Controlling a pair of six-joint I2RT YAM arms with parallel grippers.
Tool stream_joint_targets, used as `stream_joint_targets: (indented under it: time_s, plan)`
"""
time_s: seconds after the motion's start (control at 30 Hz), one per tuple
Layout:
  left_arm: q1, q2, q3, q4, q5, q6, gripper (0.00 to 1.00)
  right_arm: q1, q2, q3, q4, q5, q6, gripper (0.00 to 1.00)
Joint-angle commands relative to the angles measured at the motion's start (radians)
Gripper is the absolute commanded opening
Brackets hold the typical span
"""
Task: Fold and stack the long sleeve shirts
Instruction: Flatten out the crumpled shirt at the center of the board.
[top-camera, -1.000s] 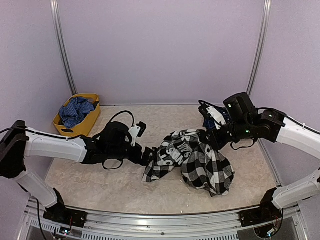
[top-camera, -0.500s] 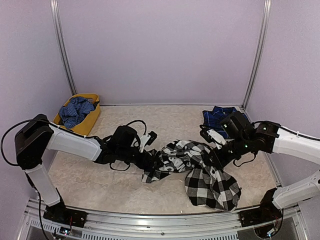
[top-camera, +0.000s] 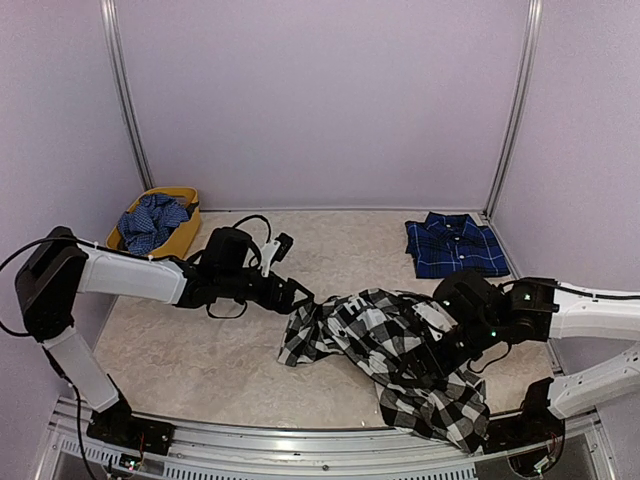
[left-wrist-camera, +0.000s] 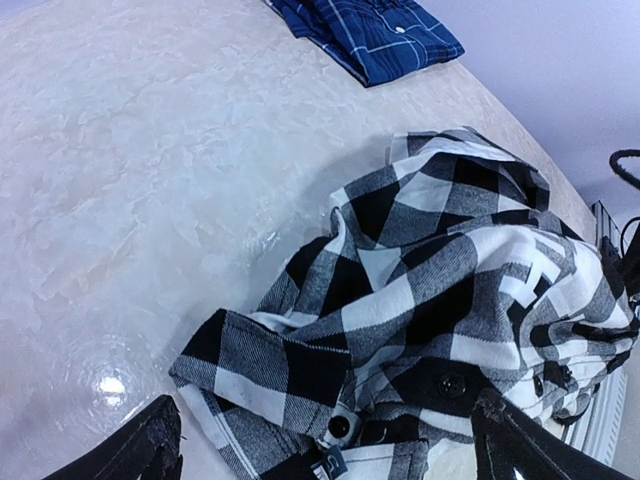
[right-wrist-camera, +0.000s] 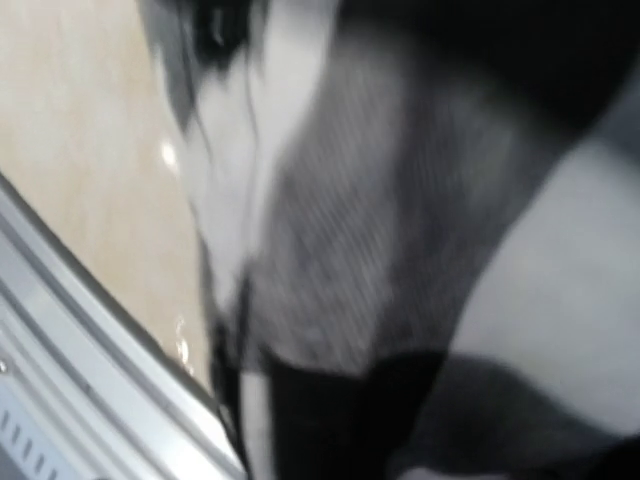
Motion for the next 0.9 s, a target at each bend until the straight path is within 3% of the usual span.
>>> stream_joint_targets:
  time_s: [0.0, 0.13, 0.4, 0.57, 0.67, 0.87]
  plan:
    - [0.005, 0.068, 0.076, -0.040, 0.016, -0.002, 0.96, 0.001, -0.064, 0.096, -0.014, 0.123, 0.019, 0.92]
    - [-0.003, 0.057, 0.037, -0.053, 0.027, -0.021, 0.96, -0.003, -0.014, 0.098, 0.001, 0.105, 0.012, 0.94]
    - [-0.142, -0.109, -0.197, -0.051, -0.145, -0.110, 0.96, 0.098, 0.082, 0.065, -0.018, 0.115, 0.065, 0.96]
    - [-0.211, -0.086, -0.236, -0.070, -0.253, -0.136, 0.85, 0.128, 0.114, 0.060, -0.078, 0.175, 0.110, 0.93]
    - [-0.216, -0.053, -0.220, -0.075, -0.288, -0.116, 0.77, 0.129, 0.164, 0.075, -0.109, 0.229, 0.108, 0.83]
    - [-0.218, 0.031, -0.176, -0.025, -0.247, -0.072, 0.57, 0.126, 0.238, 0.158, -0.182, 0.327, 0.099, 0.47]
